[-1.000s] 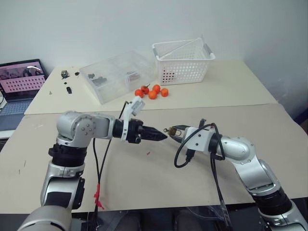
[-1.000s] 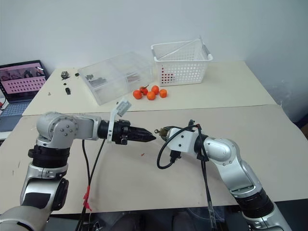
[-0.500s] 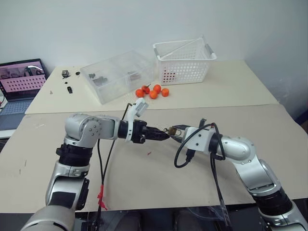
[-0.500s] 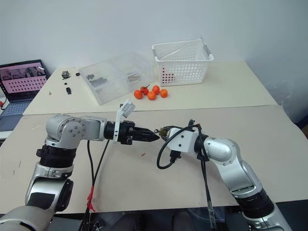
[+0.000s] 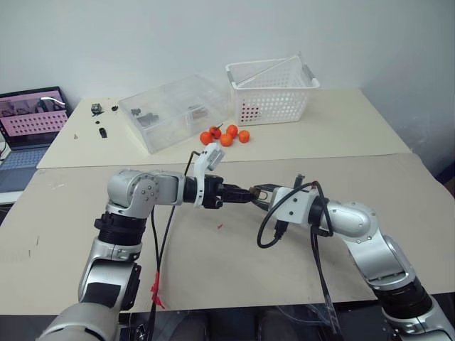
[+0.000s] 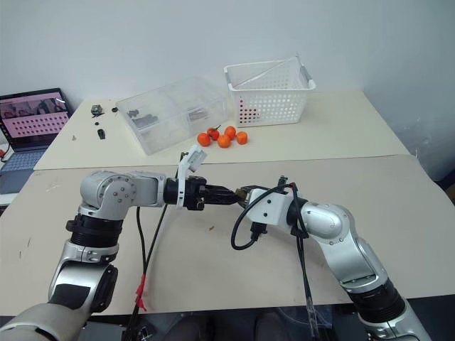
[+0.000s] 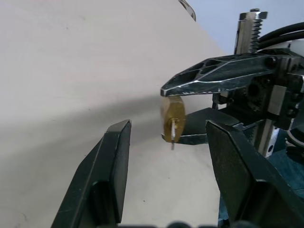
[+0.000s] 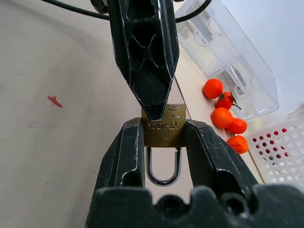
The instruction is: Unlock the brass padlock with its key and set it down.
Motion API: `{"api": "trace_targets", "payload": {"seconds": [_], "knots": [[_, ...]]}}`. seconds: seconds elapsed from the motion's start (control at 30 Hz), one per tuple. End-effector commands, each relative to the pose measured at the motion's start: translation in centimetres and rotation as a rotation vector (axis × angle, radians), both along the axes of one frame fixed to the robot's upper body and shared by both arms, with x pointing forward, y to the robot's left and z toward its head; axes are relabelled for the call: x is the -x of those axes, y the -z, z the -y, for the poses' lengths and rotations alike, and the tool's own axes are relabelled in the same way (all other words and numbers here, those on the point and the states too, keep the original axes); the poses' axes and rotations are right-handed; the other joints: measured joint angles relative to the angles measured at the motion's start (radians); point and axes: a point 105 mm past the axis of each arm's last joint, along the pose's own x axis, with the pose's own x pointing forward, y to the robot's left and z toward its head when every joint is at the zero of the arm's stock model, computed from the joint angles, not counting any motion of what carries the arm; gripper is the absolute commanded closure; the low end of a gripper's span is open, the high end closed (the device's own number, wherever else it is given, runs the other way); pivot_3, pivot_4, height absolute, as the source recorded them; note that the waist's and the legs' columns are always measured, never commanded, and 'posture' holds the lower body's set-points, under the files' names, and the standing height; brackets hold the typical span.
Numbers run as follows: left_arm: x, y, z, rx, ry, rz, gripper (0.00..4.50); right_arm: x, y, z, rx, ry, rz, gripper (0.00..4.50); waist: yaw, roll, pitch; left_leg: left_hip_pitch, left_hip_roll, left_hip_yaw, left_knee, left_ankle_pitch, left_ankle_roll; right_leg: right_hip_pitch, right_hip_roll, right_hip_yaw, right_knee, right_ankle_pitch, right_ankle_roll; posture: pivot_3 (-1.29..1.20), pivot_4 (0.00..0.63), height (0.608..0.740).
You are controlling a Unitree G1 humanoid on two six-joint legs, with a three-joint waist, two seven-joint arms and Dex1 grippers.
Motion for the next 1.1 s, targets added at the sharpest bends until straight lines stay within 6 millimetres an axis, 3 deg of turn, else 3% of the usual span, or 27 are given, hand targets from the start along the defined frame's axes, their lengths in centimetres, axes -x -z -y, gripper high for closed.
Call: {"api": "trace_targets", "payload": {"seconds": [0.03,0.43,0.53,0.57,0.7,1.1], "knots": [[-0.22,-0.88,0.20,0.023,-0.001,0.037,1.87,0.39,-1.40,-0.20,-0.016,-0.012,0.051,3.58,-0.001,0.000,0.000,0.000,0.000,0.000,0.000,0.000,0.000,0.000,0.000,0.000,0.000,0.000,0.000,0.00,0.150,0.740],[-0.05,-0.41,0.63,0.027,0.000,0.029,1.87,0.49,-1.35,-0.17,-0.017,-0.008,0.048,3.58,-0.001,0.000,0.000,0.000,0.000,0.000,0.000,0.000,0.000,0.000,0.000,0.000,0.000,0.000,0.000,0.00,0.150,0.740],[-0.30,-0.36,0.60,0.026,-0.014,0.032,2.57,0.51,-1.30,-0.19,-0.016,-0.009,0.047,3.58,-0.001,0.000,0.000,0.000,0.000,0.000,0.000,0.000,0.000,0.000,0.000,0.000,0.000,0.000,0.000,0.00,0.150,0.740],[-0.37,-0.38,0.58,0.027,-0.017,0.034,3.10,0.51,-1.30,-0.18,-0.015,-0.008,0.047,3.58,0.000,0.000,0.000,0.000,0.000,0.000,0.000,0.000,0.000,0.000,0.000,0.000,0.000,0.000,0.000,0.00,0.150,0.740],[-0.76,-0.33,0.49,0.038,-0.040,0.033,4.48,0.48,-1.31,-0.13,-0.015,-0.006,0.047,3.58,0.001,0.000,0.000,0.000,0.000,0.000,0.000,0.000,0.000,0.000,0.000,0.000,0.000,0.000,0.000,0.00,0.150,0.740],[-0.30,-0.31,1.07,0.048,-0.011,0.010,4.49,0.58,-1.32,-0.19,-0.024,-0.004,0.038,3.58,0.000,0.000,0.000,0.000,0.000,0.000,0.000,0.000,0.000,0.000,0.000,0.000,0.000,0.000,0.000,0.00,0.150,0.740]]}}
